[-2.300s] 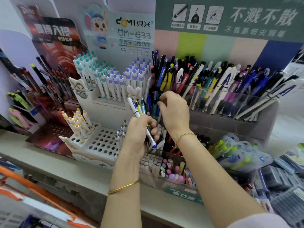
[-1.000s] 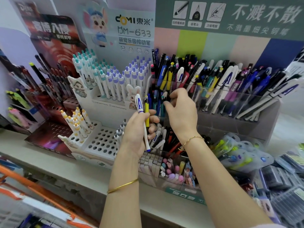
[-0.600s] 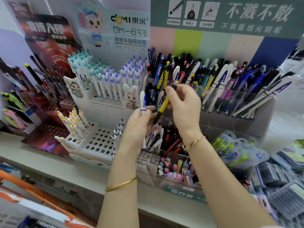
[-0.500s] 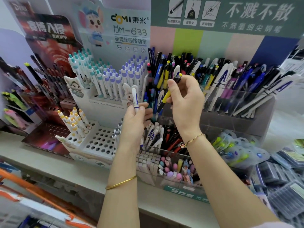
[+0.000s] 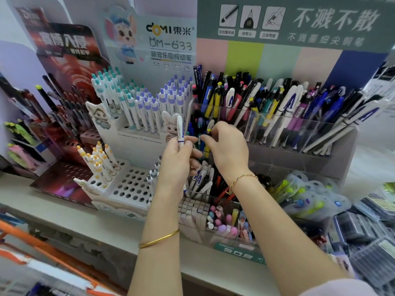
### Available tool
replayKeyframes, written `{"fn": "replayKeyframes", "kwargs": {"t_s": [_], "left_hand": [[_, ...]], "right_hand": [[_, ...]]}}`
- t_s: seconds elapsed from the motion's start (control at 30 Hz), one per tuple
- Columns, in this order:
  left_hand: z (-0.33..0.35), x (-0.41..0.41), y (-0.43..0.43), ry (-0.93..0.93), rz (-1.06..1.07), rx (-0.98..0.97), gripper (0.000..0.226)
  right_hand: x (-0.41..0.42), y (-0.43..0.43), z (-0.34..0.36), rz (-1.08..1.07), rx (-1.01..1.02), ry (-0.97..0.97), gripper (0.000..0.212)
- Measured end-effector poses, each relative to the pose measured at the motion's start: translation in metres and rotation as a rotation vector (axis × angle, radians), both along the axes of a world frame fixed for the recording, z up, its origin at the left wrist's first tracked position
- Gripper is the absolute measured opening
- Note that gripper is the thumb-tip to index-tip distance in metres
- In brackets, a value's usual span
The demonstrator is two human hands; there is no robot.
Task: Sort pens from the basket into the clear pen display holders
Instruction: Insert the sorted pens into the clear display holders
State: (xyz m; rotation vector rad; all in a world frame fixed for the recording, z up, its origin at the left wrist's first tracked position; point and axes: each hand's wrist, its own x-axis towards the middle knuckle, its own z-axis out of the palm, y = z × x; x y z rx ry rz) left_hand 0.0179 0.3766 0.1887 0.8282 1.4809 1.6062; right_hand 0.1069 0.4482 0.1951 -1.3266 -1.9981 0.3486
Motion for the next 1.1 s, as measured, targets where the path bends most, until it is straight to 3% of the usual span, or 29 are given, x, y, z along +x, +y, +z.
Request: {"fn": "replayKeyframes", "kwargs": {"t_s": [0.07, 0.17, 0.3, 0.4, 0.47, 0.63, 0.8, 0.97, 1.1], "left_hand": [[-0.001, 0.0, -0.001, 0.014, -0.036, -0.004, 0.018], [0.0, 0.001, -0.001, 0.023, -0.099, -0.018, 0.017], [0.004, 0.003, 0.001, 0.088, -0.179, -0.063, 0.02], [0.005, 0.005, 0.001, 0.131, -0.224, -0.079, 0.021], [0.004, 0.005, 0.001, 0.135, -0.223, -0.076, 0.02], [0.0, 0.001, 0.0, 0.074, -0.114, -0.081, 0.017], [-0.002, -0.003, 0.001, 0.011, 0.048, -0.069, 0.018], [-0.003, -0.004, -0.001, 0.021, 0.052, -0.069, 0.02], [-0.004, -0.005, -0.003, 0.019, 0.045, -0.076, 0.022]], "right_hand": [[0.001, 0.0, 0.0, -0.034, -0.038, 0.005, 0.026], [0.005, -0.002, 0.001, 0.02, -0.117, 0.265, 0.021], [0.009, -0.011, 0.005, 0.111, -0.121, 0.415, 0.015], [0.013, -0.012, 0.01, 0.238, -0.241, 0.385, 0.021], [0.014, -0.011, 0.013, 0.264, -0.194, 0.371, 0.016], [0.014, -0.01, 0.031, 0.129, 0.072, 0.705, 0.013], [0.01, -0.006, 0.021, 0.092, 0.221, 0.545, 0.011], [0.006, -0.007, 0.004, 0.074, 0.137, 0.33, 0.013], [0.003, -0.004, -0.001, -0.066, 0.169, 0.064, 0.017]]}}
